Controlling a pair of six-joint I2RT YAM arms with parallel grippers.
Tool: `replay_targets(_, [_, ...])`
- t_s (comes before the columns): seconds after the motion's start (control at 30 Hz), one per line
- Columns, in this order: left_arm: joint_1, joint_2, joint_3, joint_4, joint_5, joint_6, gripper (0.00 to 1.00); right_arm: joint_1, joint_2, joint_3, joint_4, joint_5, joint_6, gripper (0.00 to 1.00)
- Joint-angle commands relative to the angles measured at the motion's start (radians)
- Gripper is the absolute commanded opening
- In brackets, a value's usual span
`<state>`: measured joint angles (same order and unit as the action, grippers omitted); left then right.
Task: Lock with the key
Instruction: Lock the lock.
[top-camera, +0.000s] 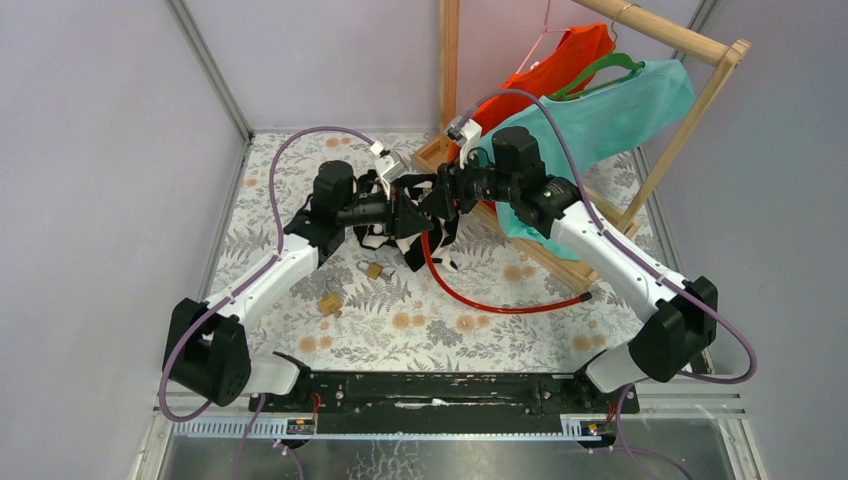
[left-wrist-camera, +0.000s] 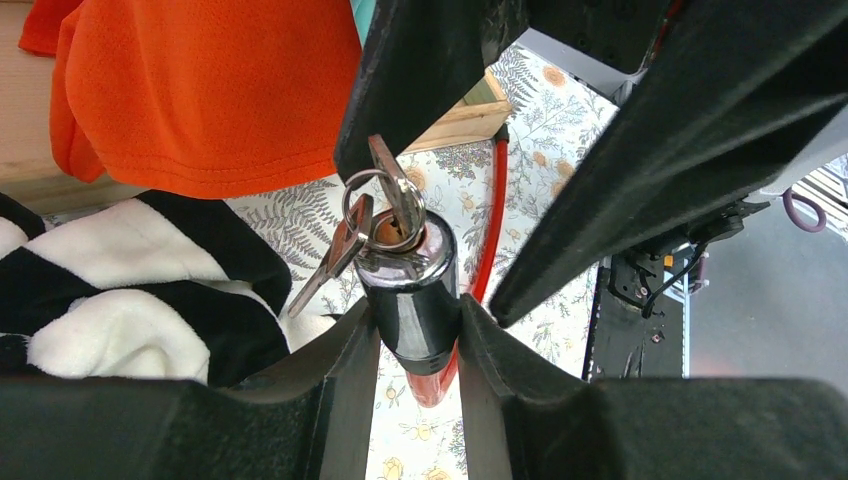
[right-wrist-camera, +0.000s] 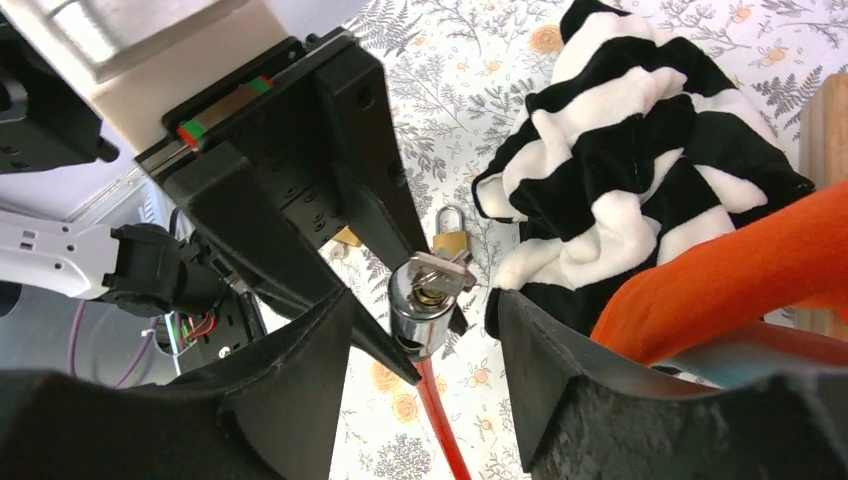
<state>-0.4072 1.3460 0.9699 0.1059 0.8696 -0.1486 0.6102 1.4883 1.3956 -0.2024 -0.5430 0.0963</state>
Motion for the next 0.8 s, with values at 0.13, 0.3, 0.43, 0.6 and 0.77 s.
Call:
replay_targets(0.13, [-0.016,-0.027,0.035,0.014,-0.015,0.030,0.00,0.017,0.018,0.021,0.029,0.052,0.028,0.52])
replay_targets(0.3, [-0.018,-0.023,0.035,0.014,-0.016,0.033,0.00,0.021,0.028,0.023,0.036,0.042,0.035,0.45])
replay_targets(0.43, [-0.020,-0.022,0.036,0.014,-0.022,0.038,0.00,0.025,0.032,0.013,0.051,0.014,0.042,0.40])
replay_targets(0.6, [-0.021,-0.022,0.033,0.014,-0.014,0.040,0.00,0.025,0.021,0.005,0.053,0.026,0.030,0.16])
replay_targets(0.77, [-0.019,-0.029,0.003,0.055,0.031,0.039,0.11,0.023,0.001,-0.002,0.043,0.051,-0.010,0.00])
